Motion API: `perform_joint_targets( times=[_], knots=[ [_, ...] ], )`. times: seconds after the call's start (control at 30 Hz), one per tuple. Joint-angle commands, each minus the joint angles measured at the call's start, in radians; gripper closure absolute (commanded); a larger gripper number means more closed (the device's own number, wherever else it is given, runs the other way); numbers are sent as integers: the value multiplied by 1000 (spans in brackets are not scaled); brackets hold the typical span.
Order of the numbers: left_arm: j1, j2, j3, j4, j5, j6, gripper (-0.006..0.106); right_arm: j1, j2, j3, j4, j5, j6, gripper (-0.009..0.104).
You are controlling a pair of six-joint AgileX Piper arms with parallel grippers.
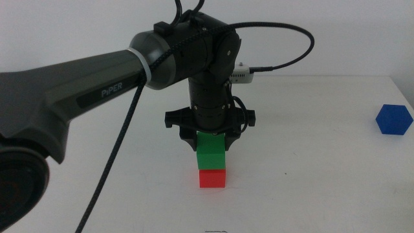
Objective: Stack red cubes first, then green, then blue cubes in a specific spot.
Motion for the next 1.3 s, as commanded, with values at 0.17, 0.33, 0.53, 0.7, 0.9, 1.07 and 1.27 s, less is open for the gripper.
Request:
perform_joint_targets(
  times=[0.17,0.33,0.53,0.7,0.9,1.07,1.27],
  knots=[
    [-4,-41,-34,10,0,-12,102,2,-15,-23,-10,-74,-11,1],
    [-2,-29,-34,17,-11,-12,102,2,-15,-23,-10,-74,-11,1],
    [-2,-27,-34,8,-24,1,83,2,-15,-23,-10,-74,-11,1],
    [-2,-27,-34,-3,-35,4,57,2,-15,-23,-10,-74,-11,1],
    [-2,-27,-34,20,-35,7,16,2,-15,-23,-10,-74,-11,1],
    [-2,-32,-34,27,-31,8,7,2,-15,-23,-10,-74,-11,1],
    [-2,-114,-34,27,2,105,7,2,-15,-23,-10,-74,-11,1]
  ],
)
